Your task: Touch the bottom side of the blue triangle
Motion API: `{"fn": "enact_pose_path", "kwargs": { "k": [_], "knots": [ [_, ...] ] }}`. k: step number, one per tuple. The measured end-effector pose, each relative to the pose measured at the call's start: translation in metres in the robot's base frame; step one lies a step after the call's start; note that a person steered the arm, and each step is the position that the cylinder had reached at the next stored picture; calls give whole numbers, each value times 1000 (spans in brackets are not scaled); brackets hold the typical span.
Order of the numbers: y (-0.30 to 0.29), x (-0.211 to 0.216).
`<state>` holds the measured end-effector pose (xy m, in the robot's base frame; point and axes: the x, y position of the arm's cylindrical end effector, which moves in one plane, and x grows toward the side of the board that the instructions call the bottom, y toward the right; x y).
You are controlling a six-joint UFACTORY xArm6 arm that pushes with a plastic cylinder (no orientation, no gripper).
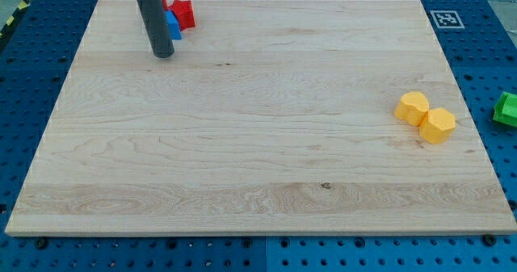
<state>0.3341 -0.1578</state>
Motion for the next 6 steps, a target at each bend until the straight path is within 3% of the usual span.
{"fn": "enact_pose_path", "kwargs": {
  "k": [6],
  "knots": [
    [0, -15]
  ]
}}
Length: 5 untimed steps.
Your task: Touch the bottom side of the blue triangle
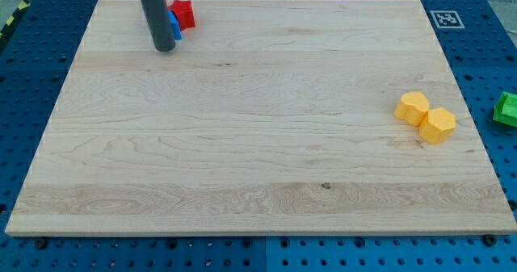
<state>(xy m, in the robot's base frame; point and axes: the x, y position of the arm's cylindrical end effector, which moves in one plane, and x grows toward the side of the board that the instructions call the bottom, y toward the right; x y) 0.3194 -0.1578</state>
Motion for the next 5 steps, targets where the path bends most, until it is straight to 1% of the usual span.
{"fn": "enact_pose_path", "kwargs": {
  "k": [5],
  "knots": [
    [0, -11]
  ]
}}
